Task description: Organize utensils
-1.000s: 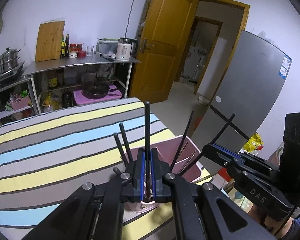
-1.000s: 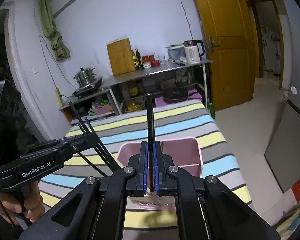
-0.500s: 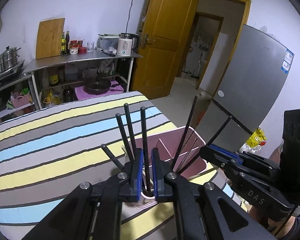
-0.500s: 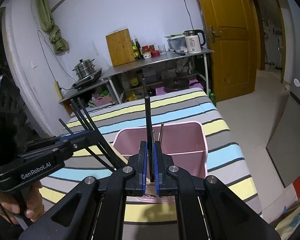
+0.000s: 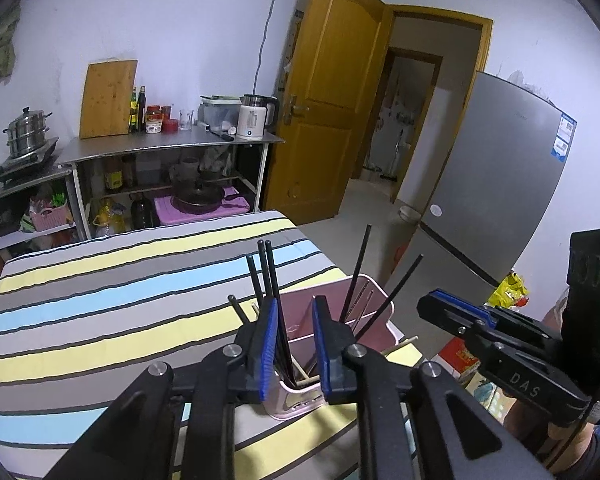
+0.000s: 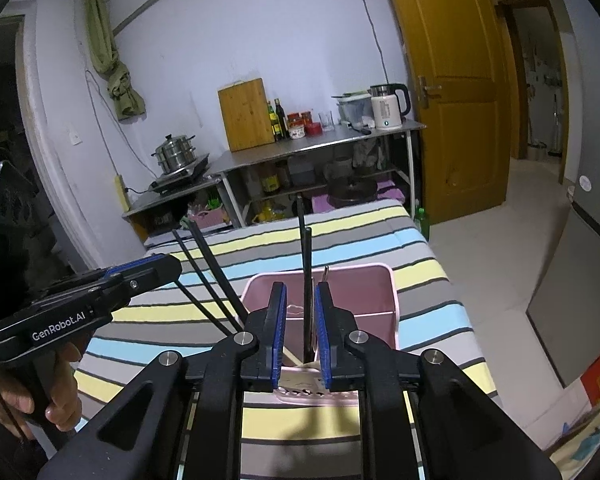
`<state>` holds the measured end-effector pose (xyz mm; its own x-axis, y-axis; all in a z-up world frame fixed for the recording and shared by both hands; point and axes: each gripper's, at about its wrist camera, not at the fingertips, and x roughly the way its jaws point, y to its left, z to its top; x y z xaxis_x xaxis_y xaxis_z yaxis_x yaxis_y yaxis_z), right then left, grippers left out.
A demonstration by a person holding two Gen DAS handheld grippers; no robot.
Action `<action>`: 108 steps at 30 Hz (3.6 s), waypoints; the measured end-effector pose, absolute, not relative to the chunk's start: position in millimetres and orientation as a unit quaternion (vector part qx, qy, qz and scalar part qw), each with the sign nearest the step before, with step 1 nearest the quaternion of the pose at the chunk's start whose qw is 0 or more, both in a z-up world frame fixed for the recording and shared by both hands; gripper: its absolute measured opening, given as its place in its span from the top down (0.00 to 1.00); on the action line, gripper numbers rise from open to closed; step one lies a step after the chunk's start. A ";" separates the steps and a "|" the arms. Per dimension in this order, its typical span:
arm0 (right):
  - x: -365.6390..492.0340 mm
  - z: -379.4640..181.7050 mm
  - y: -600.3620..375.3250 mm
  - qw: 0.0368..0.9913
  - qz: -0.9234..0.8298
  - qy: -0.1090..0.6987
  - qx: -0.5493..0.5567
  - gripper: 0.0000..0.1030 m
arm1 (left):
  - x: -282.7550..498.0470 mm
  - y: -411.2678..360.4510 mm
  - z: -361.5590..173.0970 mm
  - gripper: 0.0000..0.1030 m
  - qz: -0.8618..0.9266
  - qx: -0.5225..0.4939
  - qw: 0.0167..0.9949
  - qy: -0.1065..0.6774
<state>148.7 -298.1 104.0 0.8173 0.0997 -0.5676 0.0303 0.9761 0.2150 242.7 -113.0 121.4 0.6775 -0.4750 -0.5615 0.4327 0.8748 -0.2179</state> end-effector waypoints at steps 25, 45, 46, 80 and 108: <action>89.5 76.9 -270.4 0.954 0.017 0.289 0.075 0.85 | 161.0 -90.1 61.9 0.69 -0.235 -0.009 0.929 0.286; 42.7 36.2 -268.5 0.949 -0.020 0.305 0.070 0.81 | 118.6 -70.6 23.8 0.64 -0.215 -0.011 0.935 0.280; 41.8 35.1 -269.2 0.949 -0.021 0.306 0.070 0.81 | 117.3 -70.7 22.7 0.64 -0.215 -0.012 0.935 0.280; 38.3 30.6 -264.0 0.947 -0.019 0.314 0.061 0.81 | 107.4 -67.6 16.7 0.64 -0.211 -0.010 0.939 0.273; 37.6 30.4 -263.1 0.947 -0.019 0.315 0.060 0.81 | 102.2 -72.5 17.5 0.64 -0.205 0.009 0.941 0.267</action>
<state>37.6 -263.1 30.4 0.8004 0.0027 -0.5994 0.0736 0.9920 0.1026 102.2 -72.5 17.5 0.7728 -0.3811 -0.5074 0.3910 0.9158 -0.0922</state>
